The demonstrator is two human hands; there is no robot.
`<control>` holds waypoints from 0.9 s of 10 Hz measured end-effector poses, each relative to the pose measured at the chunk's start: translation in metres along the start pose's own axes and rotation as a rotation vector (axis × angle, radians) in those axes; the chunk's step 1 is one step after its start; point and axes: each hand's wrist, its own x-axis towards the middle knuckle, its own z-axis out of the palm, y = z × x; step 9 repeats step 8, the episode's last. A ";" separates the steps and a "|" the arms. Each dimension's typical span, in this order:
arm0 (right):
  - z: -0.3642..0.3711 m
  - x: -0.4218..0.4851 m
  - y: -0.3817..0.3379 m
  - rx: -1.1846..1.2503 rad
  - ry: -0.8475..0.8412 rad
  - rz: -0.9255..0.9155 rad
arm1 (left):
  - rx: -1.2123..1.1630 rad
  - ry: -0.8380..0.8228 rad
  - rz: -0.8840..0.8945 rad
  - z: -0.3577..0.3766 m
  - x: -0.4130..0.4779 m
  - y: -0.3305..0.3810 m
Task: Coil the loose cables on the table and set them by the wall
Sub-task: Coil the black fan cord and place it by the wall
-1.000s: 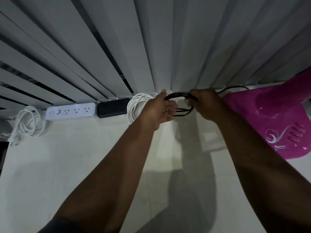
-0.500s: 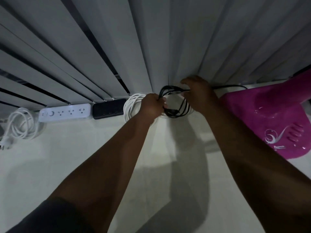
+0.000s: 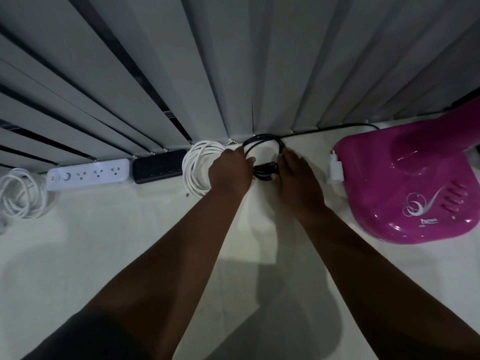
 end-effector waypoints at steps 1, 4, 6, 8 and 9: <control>0.006 -0.001 0.000 -0.038 -0.003 0.000 | 0.186 0.077 0.122 0.001 -0.012 -0.005; 0.014 -0.002 -0.004 -0.080 -0.066 0.027 | 0.354 -0.075 0.252 0.030 -0.031 -0.021; 0.013 -0.008 -0.007 -0.076 -0.059 0.040 | 0.371 -0.065 0.250 0.021 -0.029 -0.019; 0.008 -0.017 -0.010 -0.027 -0.036 0.049 | 0.315 -0.072 0.248 0.016 -0.042 -0.021; 0.008 -0.017 -0.010 -0.027 -0.036 0.049 | 0.315 -0.072 0.248 0.016 -0.042 -0.021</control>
